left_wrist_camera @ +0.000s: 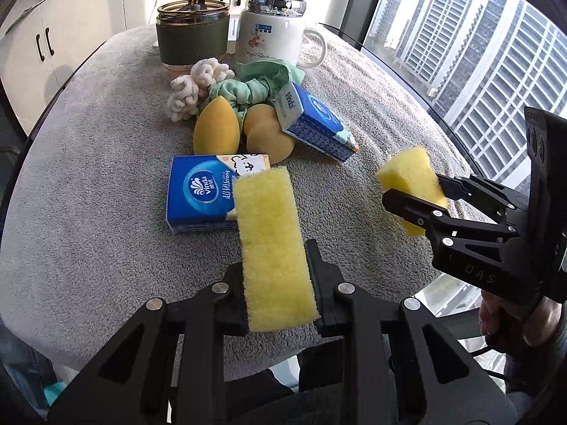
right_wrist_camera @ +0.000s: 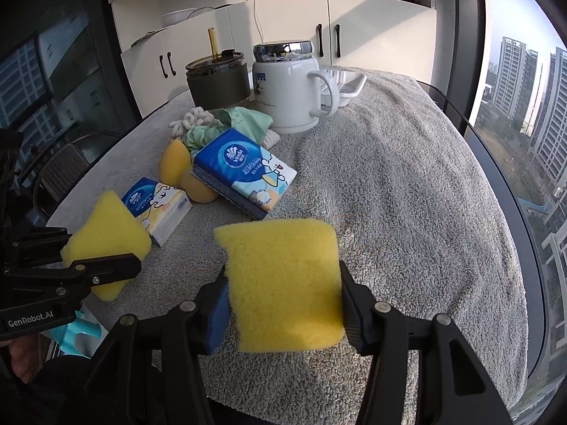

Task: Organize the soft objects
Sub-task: 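Carry both sponges to the white tray and release them inside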

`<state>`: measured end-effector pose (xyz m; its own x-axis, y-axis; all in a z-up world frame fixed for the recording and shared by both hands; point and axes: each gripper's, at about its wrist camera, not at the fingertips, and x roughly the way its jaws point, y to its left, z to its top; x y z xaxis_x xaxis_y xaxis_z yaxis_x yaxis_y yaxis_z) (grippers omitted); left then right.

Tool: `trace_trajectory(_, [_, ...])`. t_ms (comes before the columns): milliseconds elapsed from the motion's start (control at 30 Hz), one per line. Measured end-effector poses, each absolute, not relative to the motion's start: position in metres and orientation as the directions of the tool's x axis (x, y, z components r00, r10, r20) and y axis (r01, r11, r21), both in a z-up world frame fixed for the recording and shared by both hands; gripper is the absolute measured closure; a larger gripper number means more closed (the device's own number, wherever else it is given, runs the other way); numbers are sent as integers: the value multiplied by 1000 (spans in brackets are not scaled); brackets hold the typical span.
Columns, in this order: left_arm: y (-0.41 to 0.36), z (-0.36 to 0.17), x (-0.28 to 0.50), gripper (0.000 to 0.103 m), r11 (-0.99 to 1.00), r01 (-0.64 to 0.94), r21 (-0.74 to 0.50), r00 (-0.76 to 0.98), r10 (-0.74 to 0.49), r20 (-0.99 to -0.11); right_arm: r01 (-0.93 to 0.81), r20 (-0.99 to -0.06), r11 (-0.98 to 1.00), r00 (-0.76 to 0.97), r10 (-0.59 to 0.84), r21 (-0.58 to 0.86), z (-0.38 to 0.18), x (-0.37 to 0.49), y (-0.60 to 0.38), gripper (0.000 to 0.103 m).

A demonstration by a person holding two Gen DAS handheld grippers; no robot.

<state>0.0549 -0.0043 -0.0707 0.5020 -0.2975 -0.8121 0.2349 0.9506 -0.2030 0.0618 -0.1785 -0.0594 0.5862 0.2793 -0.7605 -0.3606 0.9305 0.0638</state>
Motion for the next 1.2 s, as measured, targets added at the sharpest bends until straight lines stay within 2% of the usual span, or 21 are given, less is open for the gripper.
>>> trace_trajectory(233, [52,-63,49,81,951,226,-210,491,-297,-819,-410,-801,910,526,285,55,-60,64,-157,47])
trace_trajectory(500, [118,-59,84,81,979,180,-91,540,-176,-823,-379,-848,926,488,207,9,-54,88,-179,47])
trace_trajectory(633, [152,-60,119,81,988,151,-16,563,-99,-820,-369,-863,927,487,135,-63,-44,114,-200,47])
trace_trajectory(833, [194,-35,189,81,978,161,132,623,3,-782,-321,-865,934,502,25,-159,-19,194,-255,47])
trace_trajectory(967, [211,-16,252,81,962,155,223,638,75,-766,-307,-845,933,534,7,-186,9,265,-284,47])
trace_trajectory(1067, [202,0,295,81,935,200,293,673,87,-735,-316,-833,926,553,5,-205,31,321,-286,47])
trace_trajectory(1200, [165,11,350,81,888,312,337,684,36,-728,-399,-823,893,565,60,-209,51,389,-256,47])
